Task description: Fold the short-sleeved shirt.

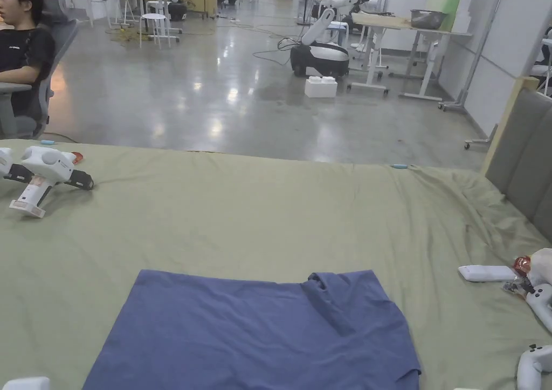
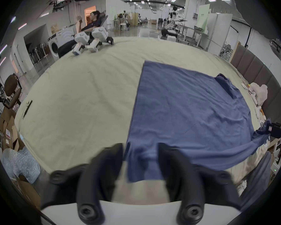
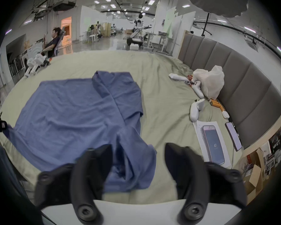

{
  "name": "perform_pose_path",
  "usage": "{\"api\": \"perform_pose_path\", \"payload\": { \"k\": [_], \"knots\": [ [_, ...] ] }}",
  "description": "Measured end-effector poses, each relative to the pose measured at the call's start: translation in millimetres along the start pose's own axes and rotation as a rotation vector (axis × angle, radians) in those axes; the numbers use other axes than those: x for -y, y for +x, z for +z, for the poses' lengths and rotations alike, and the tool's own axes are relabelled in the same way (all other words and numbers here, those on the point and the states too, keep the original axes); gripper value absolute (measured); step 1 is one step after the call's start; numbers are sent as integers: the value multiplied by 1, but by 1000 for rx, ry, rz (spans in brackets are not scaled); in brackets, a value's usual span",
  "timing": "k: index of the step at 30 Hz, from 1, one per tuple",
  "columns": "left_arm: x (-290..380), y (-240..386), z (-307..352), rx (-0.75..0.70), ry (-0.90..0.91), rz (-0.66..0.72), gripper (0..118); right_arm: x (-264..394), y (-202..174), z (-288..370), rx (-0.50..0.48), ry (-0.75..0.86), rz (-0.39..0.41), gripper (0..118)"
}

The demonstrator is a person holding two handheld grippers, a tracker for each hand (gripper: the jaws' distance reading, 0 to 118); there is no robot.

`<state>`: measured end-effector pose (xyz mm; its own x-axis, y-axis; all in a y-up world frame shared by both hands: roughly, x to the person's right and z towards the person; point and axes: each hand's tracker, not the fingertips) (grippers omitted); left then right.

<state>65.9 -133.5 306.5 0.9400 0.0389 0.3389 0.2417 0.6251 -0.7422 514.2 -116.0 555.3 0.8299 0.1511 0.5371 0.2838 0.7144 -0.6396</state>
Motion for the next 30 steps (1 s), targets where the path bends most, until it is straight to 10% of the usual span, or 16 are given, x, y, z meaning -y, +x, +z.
{"api": "perform_pose_path", "payload": {
  "k": [9,17,24,30],
  "knots": [
    [-53,52,26,61,334,-43,78,-64,-34,15,-38,371,-57,92],
    [-67,103,52,33,633,-85,51,-87,-84,29,-111,618,-15,89],
    [-80,115,50,-5,702,-45,0,-109,-109,19,-120,683,-74,4],
    [-98,104,29,-24,699,-62,0,-125,-112,5,-136,732,-48,2]
  ]
}}
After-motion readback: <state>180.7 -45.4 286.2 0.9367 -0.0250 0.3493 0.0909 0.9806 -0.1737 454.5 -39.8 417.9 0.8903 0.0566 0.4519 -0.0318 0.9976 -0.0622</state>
